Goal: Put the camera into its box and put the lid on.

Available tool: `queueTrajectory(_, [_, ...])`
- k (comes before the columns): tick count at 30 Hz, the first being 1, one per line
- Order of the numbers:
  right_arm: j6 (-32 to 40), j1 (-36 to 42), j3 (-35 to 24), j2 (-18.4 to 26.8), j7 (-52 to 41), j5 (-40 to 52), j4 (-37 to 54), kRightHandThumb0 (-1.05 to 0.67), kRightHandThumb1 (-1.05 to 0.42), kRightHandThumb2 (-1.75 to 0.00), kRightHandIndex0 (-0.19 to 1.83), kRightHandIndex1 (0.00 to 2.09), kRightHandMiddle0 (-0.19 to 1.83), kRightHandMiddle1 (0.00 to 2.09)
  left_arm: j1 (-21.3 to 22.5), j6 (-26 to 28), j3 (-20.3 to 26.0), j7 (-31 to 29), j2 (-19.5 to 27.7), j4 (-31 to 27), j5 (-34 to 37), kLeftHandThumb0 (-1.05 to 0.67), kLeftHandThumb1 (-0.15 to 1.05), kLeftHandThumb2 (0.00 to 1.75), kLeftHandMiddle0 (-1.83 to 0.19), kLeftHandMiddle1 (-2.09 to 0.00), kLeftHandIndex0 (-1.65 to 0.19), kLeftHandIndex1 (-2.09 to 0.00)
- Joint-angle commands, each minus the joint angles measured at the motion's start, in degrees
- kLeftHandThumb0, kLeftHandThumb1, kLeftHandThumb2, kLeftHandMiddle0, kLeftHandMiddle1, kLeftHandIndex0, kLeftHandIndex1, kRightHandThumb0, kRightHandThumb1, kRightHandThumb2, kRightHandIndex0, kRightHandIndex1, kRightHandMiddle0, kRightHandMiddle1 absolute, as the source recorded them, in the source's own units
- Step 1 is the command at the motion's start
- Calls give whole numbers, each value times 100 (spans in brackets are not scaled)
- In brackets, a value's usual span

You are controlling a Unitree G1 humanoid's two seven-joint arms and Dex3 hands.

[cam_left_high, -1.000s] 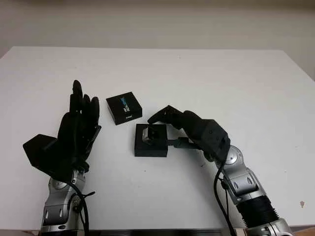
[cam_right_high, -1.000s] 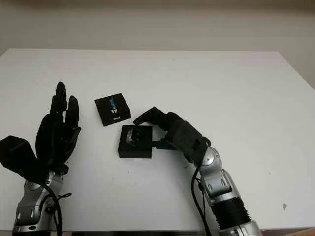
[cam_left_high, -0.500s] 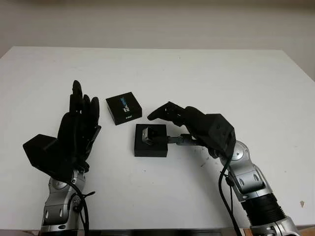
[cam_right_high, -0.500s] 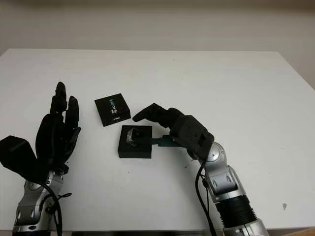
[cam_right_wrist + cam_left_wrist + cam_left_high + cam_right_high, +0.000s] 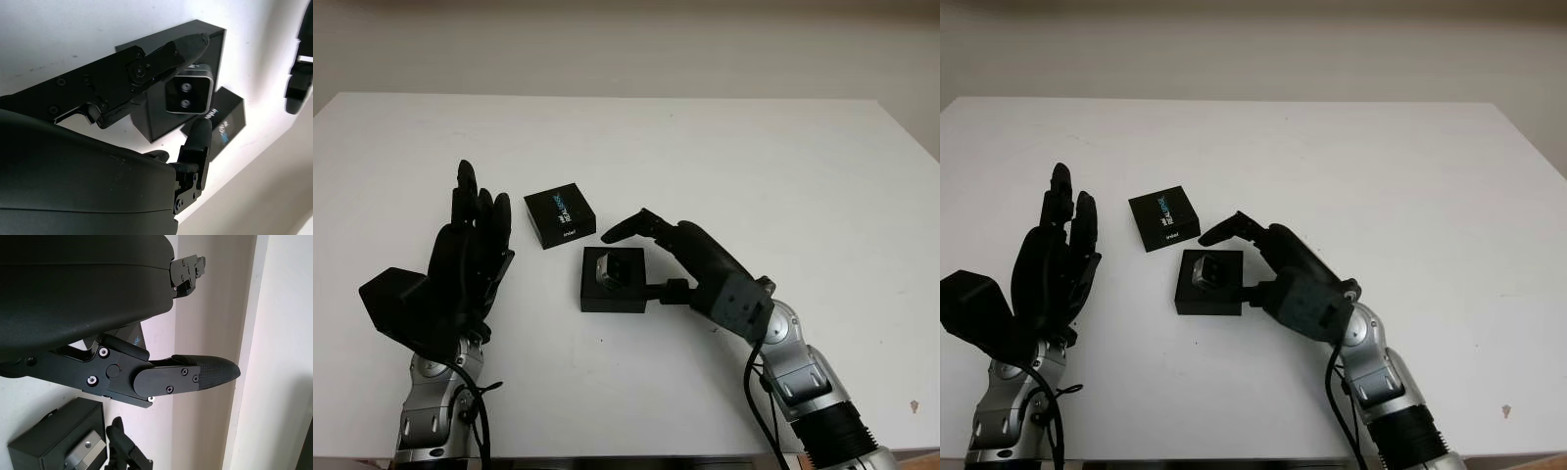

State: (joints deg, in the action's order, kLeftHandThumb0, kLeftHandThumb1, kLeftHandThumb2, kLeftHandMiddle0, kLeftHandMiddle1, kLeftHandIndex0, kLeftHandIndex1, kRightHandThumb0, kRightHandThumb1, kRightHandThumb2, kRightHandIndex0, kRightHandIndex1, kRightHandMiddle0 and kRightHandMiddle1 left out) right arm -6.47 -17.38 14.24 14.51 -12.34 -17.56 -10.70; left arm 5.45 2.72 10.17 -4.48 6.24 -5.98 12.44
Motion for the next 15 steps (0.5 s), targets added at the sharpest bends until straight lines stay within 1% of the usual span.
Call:
queueTrajectory(1, [-128,-50,-1,-44,98,-31,-104,-57,-86,-6,21,25,18,110,-13,-13,-30,4,-41,-72,-16,-67,105,44,19,0,19,0])
queueTrajectory(5, [-188,-77,11,-76,195,-77,-209,-57,-87,-6,21,25,17,113,-36,12,-30,21,-46,-84,-26,-67,105,43,19,0,19,0])
queueTrajectory(15, [-306,-72,0,-80,241,-97,-291,-55,-88,-6,23,26,19,116,-38,31,-36,15,-103,-93,-7,-67,105,43,19,0,19,0])
